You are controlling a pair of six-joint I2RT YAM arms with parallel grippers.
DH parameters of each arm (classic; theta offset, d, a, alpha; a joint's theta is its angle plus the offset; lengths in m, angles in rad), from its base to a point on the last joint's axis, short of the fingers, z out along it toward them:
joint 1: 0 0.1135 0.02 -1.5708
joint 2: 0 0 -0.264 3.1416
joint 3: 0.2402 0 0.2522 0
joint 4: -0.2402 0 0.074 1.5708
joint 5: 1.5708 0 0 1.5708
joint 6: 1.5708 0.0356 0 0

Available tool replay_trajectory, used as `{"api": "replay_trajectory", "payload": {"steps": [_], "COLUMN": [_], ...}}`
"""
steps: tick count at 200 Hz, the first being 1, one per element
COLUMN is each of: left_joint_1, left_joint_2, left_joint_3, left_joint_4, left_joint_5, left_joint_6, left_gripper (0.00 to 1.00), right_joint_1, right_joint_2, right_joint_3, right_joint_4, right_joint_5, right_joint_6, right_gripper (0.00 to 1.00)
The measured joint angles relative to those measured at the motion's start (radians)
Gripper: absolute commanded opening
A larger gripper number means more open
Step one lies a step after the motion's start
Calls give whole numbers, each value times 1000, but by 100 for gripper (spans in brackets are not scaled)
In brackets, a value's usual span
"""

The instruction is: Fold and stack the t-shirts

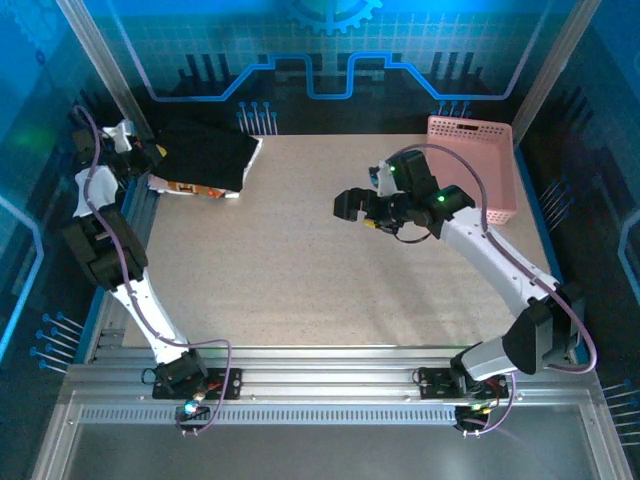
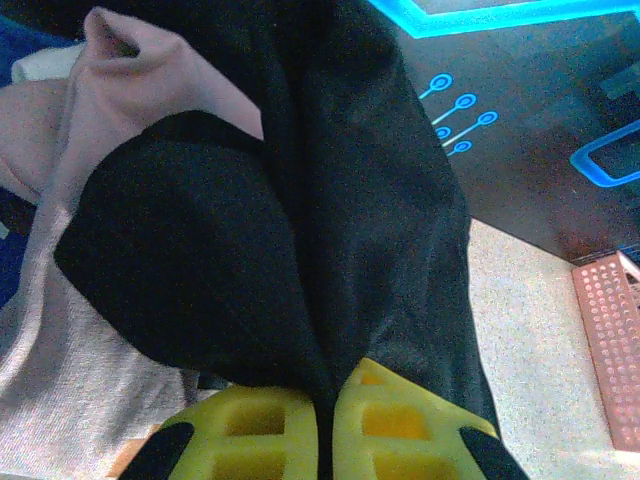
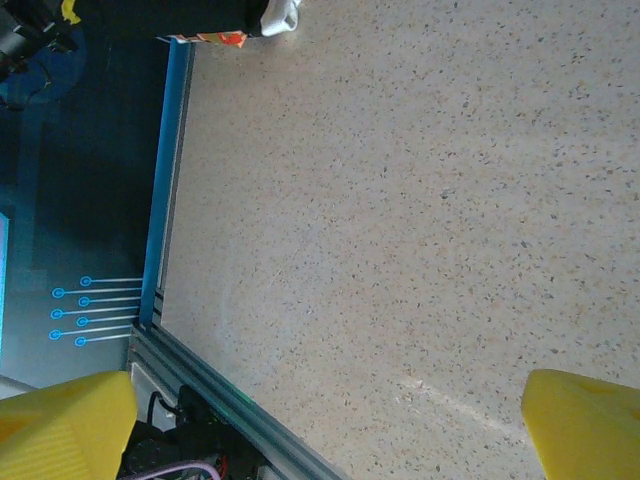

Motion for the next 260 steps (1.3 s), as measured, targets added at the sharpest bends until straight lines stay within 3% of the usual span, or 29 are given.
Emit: {"api": "replay_trajectory", "payload": {"steps": [38, 50, 62, 84, 114, 126, 166, 201, 231, 260], "left_joint_1": [1, 3, 6, 12, 21, 24, 32, -19, -204, -395], "left_joint_2": [66, 88, 110, 142, 149, 146, 53, -230, -450, -485], "left_joint_3": [0, 0, 0, 0, 1, 1, -8, -95, -158, -225], "left_joint_4": [42, 67, 94, 145, 207, 218, 195, 148, 92, 42], "left_joint_5": [3, 2, -2, -6, -20, -34, -106, -169, -249, -332], "left_joint_6": [-37, -66, -96, -171, -281, -321, -386, -321, -102, 90], "left_gripper": [0, 13, 17, 57, 76, 92, 95, 99, 99, 99], "right_joint_1": [0, 0, 0, 1, 6, 11, 20, 41, 64, 66], "right_joint_2": [32, 35, 36, 37, 40, 40, 40, 63, 166, 309], "right_joint_3": [38, 48, 56, 63, 75, 76, 71, 48, 60, 135], "right_joint_4": [-16, -16, -19, -26, -34, -34, -39, 8, 66, 105], "right_joint_5": [-7, -7, -10, -10, -13, -13, -4, 2, 0, -8], "right_joint_6": [-6, -7, -7, -7, -11, -14, -5, 22, 37, 50], "right_gripper": [100, 100, 100, 100, 100, 100, 100, 100, 100, 100]}}
